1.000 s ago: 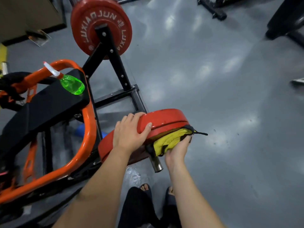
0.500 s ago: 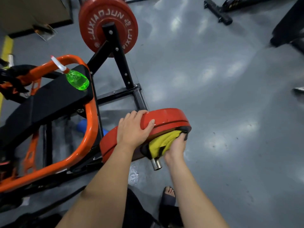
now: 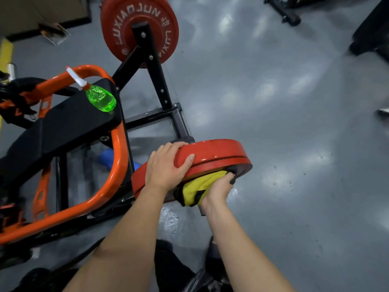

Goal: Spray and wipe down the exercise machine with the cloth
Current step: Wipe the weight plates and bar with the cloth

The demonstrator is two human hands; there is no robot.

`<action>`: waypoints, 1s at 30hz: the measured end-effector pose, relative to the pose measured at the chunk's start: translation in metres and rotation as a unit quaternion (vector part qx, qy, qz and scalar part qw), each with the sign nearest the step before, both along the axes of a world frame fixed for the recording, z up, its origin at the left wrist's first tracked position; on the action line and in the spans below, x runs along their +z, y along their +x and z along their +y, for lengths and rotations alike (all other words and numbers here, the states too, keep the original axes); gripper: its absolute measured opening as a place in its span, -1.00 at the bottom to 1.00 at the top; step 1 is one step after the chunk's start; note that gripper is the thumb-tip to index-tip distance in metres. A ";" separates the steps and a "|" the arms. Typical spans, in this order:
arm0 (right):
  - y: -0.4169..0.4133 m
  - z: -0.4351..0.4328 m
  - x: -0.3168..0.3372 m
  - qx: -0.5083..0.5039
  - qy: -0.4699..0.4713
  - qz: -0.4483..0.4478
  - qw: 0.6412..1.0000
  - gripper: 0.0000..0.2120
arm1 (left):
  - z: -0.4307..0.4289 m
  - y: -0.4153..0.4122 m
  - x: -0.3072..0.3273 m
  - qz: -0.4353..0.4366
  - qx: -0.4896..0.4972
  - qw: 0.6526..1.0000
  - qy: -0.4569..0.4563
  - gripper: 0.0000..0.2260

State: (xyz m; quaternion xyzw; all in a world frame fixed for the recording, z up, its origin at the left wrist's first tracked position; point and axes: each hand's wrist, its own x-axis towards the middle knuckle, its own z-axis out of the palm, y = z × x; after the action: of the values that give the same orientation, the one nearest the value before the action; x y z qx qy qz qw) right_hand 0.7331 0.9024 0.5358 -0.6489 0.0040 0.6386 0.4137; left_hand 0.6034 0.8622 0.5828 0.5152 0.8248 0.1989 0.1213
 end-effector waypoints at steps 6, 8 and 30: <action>0.049 0.041 -0.025 0.028 0.077 0.027 0.996 -0.57 | -0.014 -0.003 -0.006 -0.026 0.024 0.999 0.017 -0.57; 0.037 0.034 -0.016 0.012 0.084 -0.003 0.996 -0.58 | -0.016 -0.006 -0.007 -0.033 0.027 0.999 0.017 -0.57; -0.016 -0.023 0.024 0.030 0.101 -0.176 0.979 -0.40 | -0.033 -0.020 -0.014 -0.080 0.030 0.996 0.039 -0.55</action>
State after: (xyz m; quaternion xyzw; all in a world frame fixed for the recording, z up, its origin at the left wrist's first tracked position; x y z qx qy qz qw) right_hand 0.7170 0.8792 0.5599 -0.7055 -0.1528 0.5239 0.4521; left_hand 0.5836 0.8296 0.5690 0.4773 0.8189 0.2751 0.1609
